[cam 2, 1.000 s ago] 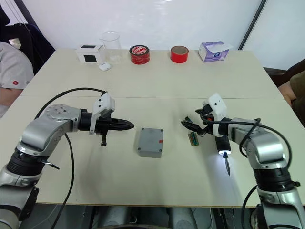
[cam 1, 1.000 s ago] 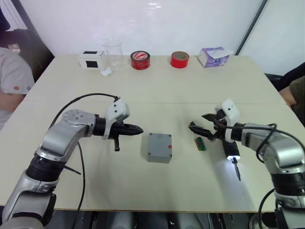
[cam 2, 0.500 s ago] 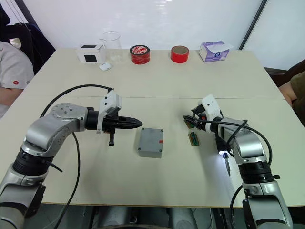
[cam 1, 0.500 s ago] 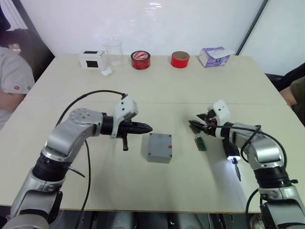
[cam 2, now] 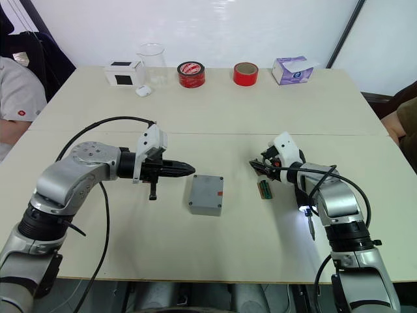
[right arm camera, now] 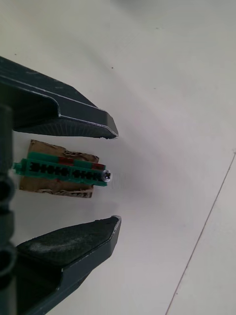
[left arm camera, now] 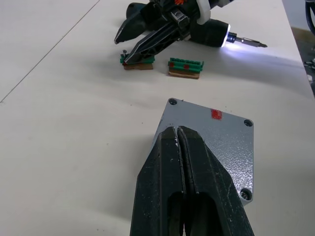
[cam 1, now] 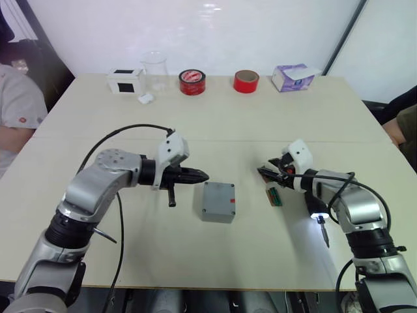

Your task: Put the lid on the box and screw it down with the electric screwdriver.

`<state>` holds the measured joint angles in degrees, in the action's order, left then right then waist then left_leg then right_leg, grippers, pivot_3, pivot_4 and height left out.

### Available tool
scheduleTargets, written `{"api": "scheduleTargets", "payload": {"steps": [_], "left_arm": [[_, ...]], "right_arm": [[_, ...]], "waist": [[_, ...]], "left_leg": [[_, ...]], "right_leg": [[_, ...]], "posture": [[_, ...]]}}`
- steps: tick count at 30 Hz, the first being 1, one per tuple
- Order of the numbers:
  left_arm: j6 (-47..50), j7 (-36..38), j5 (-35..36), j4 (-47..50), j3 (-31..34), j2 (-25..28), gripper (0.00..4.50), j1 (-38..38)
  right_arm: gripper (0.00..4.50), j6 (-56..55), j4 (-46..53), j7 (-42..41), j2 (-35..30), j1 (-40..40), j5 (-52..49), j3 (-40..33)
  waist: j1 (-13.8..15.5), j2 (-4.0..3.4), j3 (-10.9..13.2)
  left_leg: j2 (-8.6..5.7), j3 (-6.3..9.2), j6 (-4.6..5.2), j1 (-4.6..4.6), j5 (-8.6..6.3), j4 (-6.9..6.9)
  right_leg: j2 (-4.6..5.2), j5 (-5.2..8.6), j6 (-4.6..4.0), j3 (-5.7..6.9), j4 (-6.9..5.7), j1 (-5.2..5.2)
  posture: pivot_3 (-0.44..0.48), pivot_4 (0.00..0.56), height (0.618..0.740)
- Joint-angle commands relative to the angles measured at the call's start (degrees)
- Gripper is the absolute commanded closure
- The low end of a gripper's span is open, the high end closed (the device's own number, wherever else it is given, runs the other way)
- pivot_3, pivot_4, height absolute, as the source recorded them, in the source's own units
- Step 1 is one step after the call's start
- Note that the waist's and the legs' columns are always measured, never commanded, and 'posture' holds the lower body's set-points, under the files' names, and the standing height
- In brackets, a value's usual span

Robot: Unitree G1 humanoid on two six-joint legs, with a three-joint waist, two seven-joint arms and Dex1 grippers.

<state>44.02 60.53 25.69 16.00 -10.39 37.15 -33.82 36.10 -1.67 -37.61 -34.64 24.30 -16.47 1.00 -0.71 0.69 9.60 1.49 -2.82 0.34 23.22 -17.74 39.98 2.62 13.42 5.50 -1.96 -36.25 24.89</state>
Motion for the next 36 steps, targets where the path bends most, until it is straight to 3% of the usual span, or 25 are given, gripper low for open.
{"api": "scheduleTargets", "payload": {"steps": [1,2,16,17,18,36], "left_arm": [[-1.2,0.0,0.4,0.9,0.2,-0.1,4.5,0.0],[-1.2,0.0,0.4,0.8,0.2,-0.1,4.5,0.0],[-2.1,-0.2,-0.3,0.2,-0.5,-0.5,4.5,0.1],[-2.1,-0.2,-0.3,0.2,-0.5,-0.5,4.5,0.1],[-2.0,-0.2,-0.3,0.2,-0.6,-0.5,4.5,0.1],[-1.5,-0.6,0.4,0.4,0.0,-0.1,4.5,0.7]], "right_arm": [[3.61,-0.2,1.3,-0.2,-0.1,-0.2,-0.1,-1.3],[3.94,-0.2,1.3,-0.2,-0.1,-0.2,-0.1,-1.3],[3.94,-1.0,0.3,0.4,0.5,0.3,0.5,-1.1],[4.39,-1.3,0.3,0.5,0.5,0.3,0.7,-1.1],[4.48,-1.7,0.2,0.6,0.6,0.3,1.0,-1.1],[4.49,0.1,6.9,1.2,1.1,-0.1,-2.2,-5.4]], "waist": [[0.0,0.0,0.0],[0.0,0.0,0.0],[0.0,0.0,0.0],[0.0,0.0,0.0],[0.0,0.0,0.0],[0.0,0.0,0.0]], "left_leg": [[0.0,0.0,0.0,0.0,0.0,0.0],[0.0,0.0,0.0,0.0,0.0,0.0],[0.0,0.0,0.0,0.0,0.0,0.0],[0.0,-0.01,0.0,0.0,0.0,0.0],[0.0,0.0,0.0,0.0,0.0,0.0],[0.0,0.01,0.0,0.0,0.0,0.0]], "right_leg": [[0.0,0.0,0.0,0.0,0.0,0.0],[0.0,0.0,0.0,0.0,0.0,0.0],[0.0,0.0,0.0,0.0,0.0,0.0],[0.0,0.0,0.0,0.0,0.0,0.0],[0.0,0.0,0.0,0.0,0.0,0.0],[0.0,0.0,0.0,0.0,0.0,0.0]], "posture": [[0.0,0.15,0.74],[0.0,0.15,0.74],[0.0,0.15,0.74],[0.0,0.15,0.74],[0.0,0.15,0.74],[0.0,0.15,0.74]]}}
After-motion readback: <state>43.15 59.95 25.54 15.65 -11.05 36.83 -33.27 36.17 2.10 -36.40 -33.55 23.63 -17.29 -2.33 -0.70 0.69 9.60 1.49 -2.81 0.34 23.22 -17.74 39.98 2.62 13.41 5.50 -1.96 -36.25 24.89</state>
